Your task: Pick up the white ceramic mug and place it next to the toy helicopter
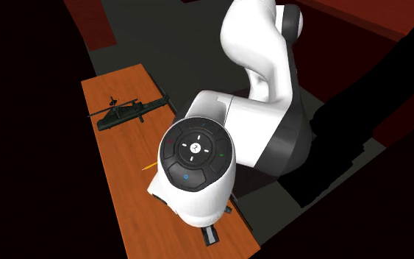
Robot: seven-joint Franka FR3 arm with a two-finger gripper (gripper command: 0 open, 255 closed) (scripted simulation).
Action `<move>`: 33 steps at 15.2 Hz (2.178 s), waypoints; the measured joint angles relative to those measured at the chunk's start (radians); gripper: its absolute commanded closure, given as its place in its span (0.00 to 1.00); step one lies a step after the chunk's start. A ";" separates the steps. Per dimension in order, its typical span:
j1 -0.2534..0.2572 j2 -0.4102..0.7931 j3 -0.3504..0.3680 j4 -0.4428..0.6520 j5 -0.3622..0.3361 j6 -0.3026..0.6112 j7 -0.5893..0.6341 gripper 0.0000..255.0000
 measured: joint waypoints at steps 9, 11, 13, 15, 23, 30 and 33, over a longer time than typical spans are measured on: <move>-0.098 -0.062 -0.014 -0.045 0.030 -0.006 -0.104 1.00; -0.136 -0.079 -0.023 -0.069 0.039 0.005 -0.146 1.00; -0.175 -0.101 -0.032 -0.098 0.049 0.017 -0.189 1.00; -0.205 -0.108 -0.042 -0.104 0.054 0.019 -0.228 1.00; -0.333 -0.121 -0.092 -0.107 0.069 0.024 -0.405 1.00; -0.414 -0.069 -0.136 -0.031 0.061 0.008 -0.537 1.00; -0.453 -0.049 -0.154 0.010 0.059 -0.008 -0.600 1.00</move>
